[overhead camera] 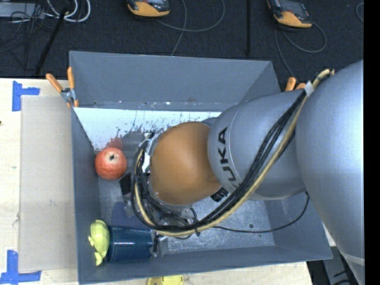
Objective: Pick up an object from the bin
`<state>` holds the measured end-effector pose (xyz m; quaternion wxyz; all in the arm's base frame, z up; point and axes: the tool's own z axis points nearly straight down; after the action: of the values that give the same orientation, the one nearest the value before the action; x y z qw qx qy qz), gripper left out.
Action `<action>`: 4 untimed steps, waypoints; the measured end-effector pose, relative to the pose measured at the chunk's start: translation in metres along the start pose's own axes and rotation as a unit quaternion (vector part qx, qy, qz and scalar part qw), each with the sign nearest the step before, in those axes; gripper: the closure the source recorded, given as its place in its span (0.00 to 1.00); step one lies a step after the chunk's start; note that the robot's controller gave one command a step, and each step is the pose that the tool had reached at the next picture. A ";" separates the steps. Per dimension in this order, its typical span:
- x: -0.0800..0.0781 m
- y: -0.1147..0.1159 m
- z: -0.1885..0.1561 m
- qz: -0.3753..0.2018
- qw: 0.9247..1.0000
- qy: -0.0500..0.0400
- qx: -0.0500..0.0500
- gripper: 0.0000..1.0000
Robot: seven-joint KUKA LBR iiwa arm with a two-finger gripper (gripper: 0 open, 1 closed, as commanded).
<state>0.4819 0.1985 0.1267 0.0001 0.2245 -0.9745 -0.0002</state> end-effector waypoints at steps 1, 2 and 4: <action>0.008 0.007 0.022 0.018 1.000 0.003 0.001 0.00; -0.004 0.011 0.055 -0.086 0.996 -0.006 0.001 1.00; -0.001 0.018 0.000 -0.087 0.996 0.003 0.000 1.00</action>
Offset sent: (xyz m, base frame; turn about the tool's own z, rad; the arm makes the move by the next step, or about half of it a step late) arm -0.0045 0.0115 -0.0567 -0.1800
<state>0.4748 0.2156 0.1265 0.0034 0.3088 -0.9511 0.0002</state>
